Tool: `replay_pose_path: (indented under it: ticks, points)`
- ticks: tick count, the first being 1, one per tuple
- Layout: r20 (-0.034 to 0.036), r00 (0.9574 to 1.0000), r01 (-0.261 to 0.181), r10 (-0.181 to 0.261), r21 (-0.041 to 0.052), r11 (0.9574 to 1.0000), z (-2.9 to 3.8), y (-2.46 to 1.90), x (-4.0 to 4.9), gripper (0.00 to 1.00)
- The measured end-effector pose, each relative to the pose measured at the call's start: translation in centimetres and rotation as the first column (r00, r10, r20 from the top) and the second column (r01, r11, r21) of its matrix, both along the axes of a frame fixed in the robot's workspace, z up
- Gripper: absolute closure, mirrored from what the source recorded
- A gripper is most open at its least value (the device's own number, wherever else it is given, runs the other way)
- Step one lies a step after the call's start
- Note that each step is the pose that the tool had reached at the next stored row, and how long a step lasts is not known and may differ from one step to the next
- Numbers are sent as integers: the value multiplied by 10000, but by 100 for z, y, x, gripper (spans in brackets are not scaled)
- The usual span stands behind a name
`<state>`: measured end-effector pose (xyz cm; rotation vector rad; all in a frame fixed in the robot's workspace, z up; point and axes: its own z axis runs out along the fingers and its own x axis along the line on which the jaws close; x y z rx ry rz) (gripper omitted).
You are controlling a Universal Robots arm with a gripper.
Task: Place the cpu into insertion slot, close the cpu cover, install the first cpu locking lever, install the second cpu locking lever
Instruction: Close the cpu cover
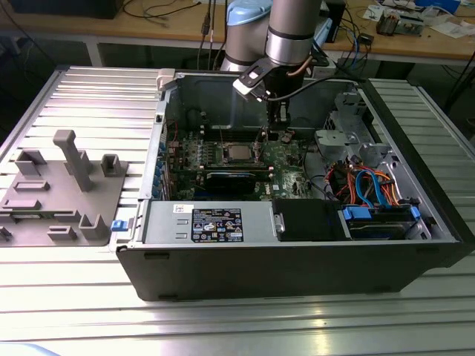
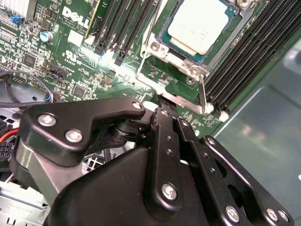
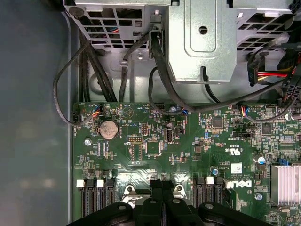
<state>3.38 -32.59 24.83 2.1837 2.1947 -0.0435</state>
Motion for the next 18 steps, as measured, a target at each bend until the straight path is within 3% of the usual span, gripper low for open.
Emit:
replay_pose_path:
  ticks: [18]
  points:
    - [-8,10000,0,0,0,10000,-4,0,-51,89]
